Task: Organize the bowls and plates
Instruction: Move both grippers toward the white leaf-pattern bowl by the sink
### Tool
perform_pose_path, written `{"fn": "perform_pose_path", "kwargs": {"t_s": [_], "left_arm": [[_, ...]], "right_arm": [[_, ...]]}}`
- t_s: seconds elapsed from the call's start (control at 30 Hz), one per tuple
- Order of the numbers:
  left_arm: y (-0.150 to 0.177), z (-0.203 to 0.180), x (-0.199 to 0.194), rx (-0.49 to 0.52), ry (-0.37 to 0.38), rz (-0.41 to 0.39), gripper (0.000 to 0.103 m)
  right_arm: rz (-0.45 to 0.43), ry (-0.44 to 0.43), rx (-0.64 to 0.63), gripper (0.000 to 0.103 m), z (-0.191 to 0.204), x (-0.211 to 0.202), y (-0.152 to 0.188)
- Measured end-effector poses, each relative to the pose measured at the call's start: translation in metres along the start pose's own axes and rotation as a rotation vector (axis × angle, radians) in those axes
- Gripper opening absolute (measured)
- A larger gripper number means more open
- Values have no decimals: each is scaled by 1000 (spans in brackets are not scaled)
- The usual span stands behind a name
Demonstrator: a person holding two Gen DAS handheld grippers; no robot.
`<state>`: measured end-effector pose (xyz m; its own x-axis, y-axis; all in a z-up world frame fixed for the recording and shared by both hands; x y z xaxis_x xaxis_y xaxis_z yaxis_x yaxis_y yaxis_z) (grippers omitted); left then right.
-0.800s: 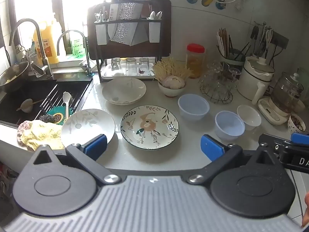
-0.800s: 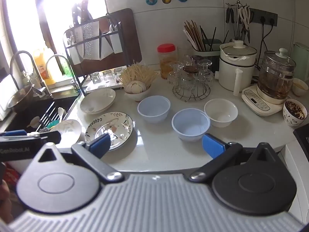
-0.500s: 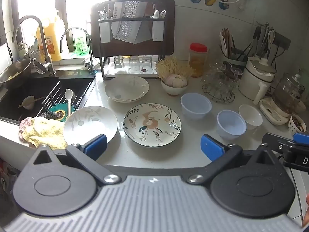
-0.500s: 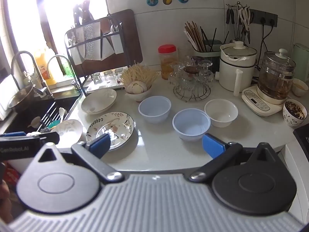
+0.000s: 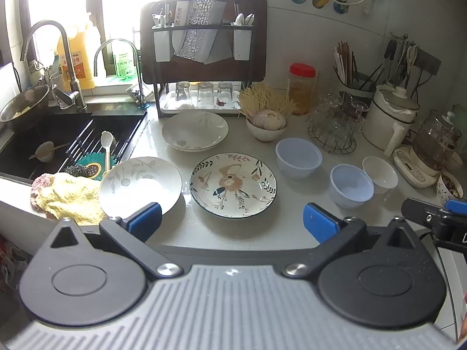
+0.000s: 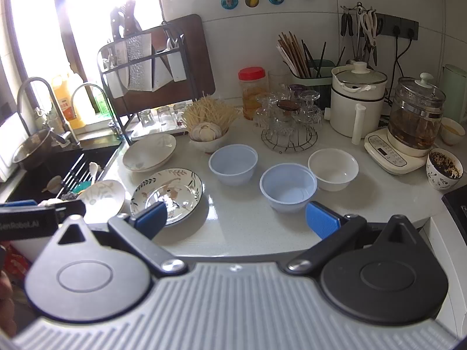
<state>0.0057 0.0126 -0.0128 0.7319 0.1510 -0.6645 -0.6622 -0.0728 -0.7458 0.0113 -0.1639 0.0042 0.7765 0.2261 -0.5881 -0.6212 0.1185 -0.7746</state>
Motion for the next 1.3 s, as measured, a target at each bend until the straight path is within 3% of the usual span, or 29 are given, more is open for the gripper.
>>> {"fn": "perform_pose_path", "kwargs": {"t_s": [1.3], "left_arm": [[6,-6,-2,6,-5,4,103]], "right_arm": [[32,-14,18,103,-2,1,6]]}}
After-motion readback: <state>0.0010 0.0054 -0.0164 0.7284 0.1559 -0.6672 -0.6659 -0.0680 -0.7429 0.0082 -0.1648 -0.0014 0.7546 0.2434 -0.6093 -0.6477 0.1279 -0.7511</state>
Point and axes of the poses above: each gripper's, at about its wrist camera, not at the fingertips, and x roughly the way its jaws point, z to its left, y to its underside, the point moved 2 cm from there along x, roughly the way its jaws point, and after that the axes turned 8 degrees about -y, right-handed, at the moved point
